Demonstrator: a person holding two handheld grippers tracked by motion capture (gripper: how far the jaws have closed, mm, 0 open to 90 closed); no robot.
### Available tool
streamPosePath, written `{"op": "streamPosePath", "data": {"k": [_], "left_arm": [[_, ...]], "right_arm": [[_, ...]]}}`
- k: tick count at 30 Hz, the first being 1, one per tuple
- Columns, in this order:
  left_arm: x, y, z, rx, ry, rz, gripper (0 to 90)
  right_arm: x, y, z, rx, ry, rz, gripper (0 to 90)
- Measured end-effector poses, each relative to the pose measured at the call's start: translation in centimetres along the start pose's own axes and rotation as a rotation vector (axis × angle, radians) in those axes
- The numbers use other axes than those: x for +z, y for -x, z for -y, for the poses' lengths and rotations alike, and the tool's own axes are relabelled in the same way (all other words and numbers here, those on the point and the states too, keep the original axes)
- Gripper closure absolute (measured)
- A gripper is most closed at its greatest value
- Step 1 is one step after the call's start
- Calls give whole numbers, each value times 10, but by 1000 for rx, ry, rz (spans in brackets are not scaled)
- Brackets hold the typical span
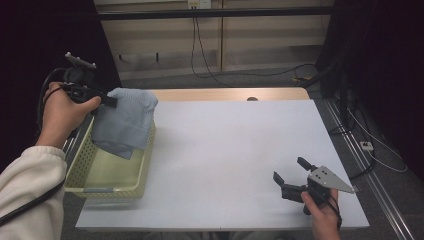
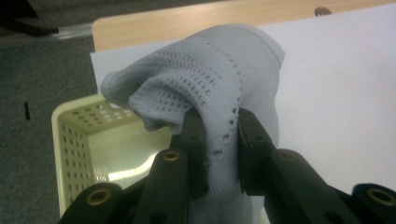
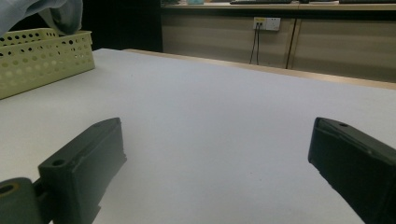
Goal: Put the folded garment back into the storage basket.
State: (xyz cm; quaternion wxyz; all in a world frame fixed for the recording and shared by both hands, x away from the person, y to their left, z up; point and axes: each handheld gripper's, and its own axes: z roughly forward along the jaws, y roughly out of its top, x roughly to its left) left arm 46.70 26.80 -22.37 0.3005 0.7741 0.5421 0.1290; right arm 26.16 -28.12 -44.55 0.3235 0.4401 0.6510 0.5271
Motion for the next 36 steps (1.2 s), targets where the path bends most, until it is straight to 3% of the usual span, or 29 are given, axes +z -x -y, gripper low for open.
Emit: {"op": "streamPosePath", "data": {"k": [2,6,11,25,36], "left_arm": [[8,-5,1,6,2,-18,758],[26,-16,10,-24,-45,-39,758],[31,-27,20,-37,-90,-38,758],[35,-33,52,-46,-156,24,755],[42,-38,69,-88,-168,50,751]], "right_arm": [[0,0,0,-1,0,-2,33],[-1,1,0,1,1,-2,33],[-1,1,1,3,1,0,33],[0,-1,0,1,-2,2,33],[0,-1,0,1,-2,3,33]]}}
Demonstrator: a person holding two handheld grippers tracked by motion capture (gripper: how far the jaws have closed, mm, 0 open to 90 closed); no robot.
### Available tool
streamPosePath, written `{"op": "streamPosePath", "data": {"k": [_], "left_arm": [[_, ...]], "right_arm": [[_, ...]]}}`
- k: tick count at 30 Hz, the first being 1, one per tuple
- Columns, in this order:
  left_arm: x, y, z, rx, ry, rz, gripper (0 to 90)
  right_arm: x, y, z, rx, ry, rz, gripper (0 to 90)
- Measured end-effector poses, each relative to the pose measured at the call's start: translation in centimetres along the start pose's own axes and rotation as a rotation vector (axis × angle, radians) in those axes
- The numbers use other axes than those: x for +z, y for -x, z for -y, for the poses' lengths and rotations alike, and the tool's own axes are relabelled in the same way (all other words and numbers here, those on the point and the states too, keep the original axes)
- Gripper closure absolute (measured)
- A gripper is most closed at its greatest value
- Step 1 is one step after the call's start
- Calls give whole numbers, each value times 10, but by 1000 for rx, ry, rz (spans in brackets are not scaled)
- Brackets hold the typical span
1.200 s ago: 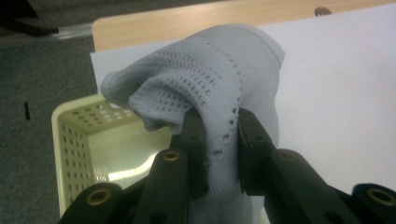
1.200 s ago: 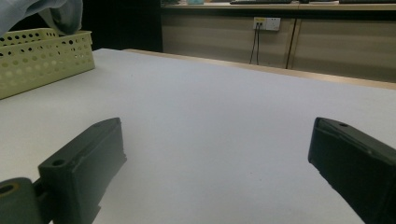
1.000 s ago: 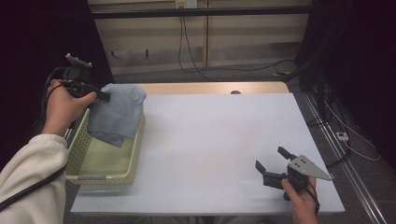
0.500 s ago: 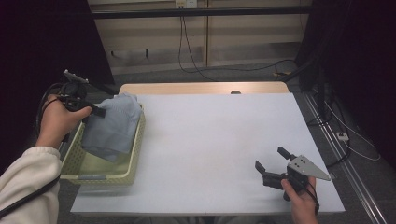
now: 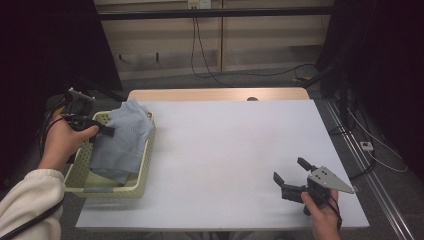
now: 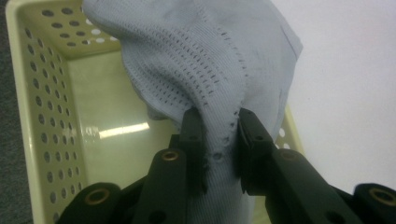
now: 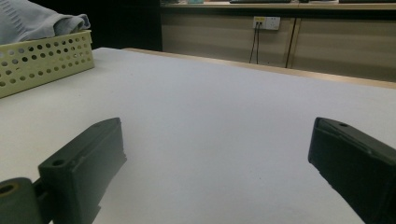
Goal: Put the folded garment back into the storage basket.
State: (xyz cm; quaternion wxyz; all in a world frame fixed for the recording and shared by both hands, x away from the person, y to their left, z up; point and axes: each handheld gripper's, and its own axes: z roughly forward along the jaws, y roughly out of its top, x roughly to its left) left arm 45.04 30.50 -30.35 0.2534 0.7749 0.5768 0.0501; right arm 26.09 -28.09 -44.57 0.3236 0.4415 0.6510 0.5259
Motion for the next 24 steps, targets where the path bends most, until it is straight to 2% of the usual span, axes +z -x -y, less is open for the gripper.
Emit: {"op": "streamPosePath", "data": {"k": [6,8,11,18,21,24], "left_arm": [[4,-3,9,-11,-1,14,747],[4,-4,11,-2,-3,20,744],[7,-6,14,-14,4,17,731],[10,-12,19,-37,-14,1,677],[9,-15,19,-32,9,-12,579],[5,-15,16,-40,48,-5,565]], "right_arm": [[0,0,0,-2,0,0,33],[0,0,0,0,0,1,33],[0,0,0,-3,-1,-1,33],[0,0,0,-1,-2,0,33],[0,0,0,-2,-1,-1,33],[0,0,0,-4,-1,-1,33]]}}
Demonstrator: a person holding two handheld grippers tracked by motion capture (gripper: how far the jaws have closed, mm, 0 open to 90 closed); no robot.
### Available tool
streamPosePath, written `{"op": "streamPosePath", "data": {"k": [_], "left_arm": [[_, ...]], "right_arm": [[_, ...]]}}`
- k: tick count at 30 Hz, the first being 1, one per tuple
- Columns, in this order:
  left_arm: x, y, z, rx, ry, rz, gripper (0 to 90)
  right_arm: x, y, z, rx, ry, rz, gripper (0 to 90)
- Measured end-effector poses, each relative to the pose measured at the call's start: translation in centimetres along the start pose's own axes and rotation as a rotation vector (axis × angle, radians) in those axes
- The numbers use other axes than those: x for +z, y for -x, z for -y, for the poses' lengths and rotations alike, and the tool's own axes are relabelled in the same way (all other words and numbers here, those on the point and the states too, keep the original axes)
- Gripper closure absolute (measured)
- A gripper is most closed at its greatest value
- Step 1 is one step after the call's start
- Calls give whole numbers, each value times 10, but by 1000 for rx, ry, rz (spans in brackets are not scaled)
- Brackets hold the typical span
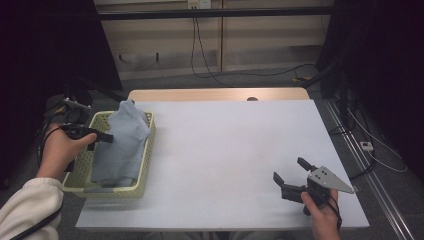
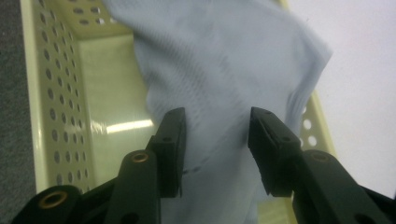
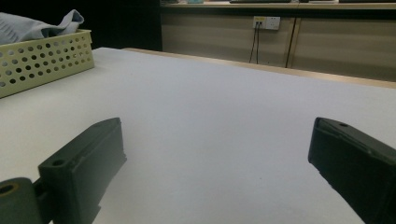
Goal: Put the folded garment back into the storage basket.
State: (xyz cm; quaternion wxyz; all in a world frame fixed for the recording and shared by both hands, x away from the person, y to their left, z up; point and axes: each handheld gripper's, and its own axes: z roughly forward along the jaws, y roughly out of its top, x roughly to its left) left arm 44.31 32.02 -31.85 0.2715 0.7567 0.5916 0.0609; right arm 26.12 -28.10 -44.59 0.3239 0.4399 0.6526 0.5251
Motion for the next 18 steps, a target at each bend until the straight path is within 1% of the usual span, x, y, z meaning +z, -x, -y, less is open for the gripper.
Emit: {"op": "streamPosePath", "data": {"k": [2,5,6,7,9,10,12,13,14,15,18], "left_arm": [[-2,2,-3,-1,24,3,563],[-1,7,-6,16,39,1,579],[0,8,-7,20,39,6,589],[4,10,-8,21,65,-1,611],[9,10,-8,29,62,1,672],[13,10,-8,21,66,1,688],[22,10,-8,23,53,11,725],[26,11,-7,16,58,10,729],[29,12,-7,19,52,17,729],[33,13,-6,18,64,14,725],[38,14,-6,20,58,29,708]], "right_arm": [[0,0,0,-1,0,-1,33],[0,0,0,-1,0,-1,33],[0,0,0,-2,0,-2,33],[0,0,0,-1,1,-2,33],[0,0,0,-1,0,-2,33],[0,0,0,1,0,-1,33],[0,0,0,3,2,-1,33],[0,0,0,3,2,-1,33],[0,0,0,4,2,-1,33],[0,0,0,2,0,-2,33],[0,0,0,5,2,-2,33]]}}
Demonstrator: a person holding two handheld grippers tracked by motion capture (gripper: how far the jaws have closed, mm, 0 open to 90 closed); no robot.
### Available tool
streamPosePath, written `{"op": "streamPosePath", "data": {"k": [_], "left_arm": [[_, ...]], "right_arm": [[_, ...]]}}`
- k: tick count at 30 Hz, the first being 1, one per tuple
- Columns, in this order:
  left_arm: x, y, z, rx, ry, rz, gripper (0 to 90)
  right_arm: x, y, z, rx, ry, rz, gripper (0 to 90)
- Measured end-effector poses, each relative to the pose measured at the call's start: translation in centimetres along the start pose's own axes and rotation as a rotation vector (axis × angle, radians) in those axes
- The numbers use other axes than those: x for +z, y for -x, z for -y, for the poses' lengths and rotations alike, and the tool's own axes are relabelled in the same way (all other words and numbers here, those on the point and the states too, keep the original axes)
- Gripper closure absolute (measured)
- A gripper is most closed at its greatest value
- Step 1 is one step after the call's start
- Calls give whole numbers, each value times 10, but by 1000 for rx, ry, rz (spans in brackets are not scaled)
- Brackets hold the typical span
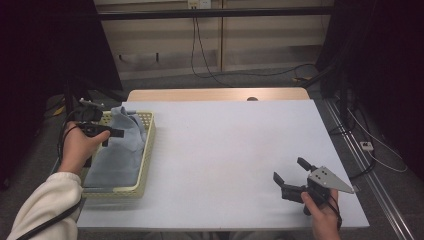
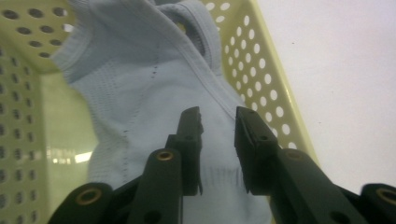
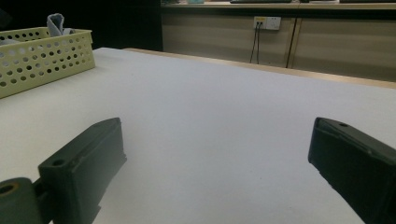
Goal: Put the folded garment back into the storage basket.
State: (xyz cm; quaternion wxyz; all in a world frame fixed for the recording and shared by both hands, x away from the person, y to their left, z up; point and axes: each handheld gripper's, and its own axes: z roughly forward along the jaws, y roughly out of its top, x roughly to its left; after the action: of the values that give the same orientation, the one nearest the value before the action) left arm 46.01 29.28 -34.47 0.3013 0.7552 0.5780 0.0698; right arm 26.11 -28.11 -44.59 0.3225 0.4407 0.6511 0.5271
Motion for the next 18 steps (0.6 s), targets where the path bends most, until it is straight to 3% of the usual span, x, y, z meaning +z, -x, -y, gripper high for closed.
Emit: {"op": "streamPosePath", "data": {"k": [6,10,11,16,18], "left_arm": [[0,9,-1,20,25,35,575],[1,19,0,17,11,76,498],[1,23,0,43,6,78,492],[0,40,-1,89,-10,111,433],[1,46,-1,100,5,127,428]], "right_arm": [[0,0,0,1,1,2,33],[0,0,0,-7,-2,-1,33],[0,0,0,-7,-2,-2,33],[0,0,0,-7,-3,0,33],[0,0,0,-7,-3,-1,33]]}}
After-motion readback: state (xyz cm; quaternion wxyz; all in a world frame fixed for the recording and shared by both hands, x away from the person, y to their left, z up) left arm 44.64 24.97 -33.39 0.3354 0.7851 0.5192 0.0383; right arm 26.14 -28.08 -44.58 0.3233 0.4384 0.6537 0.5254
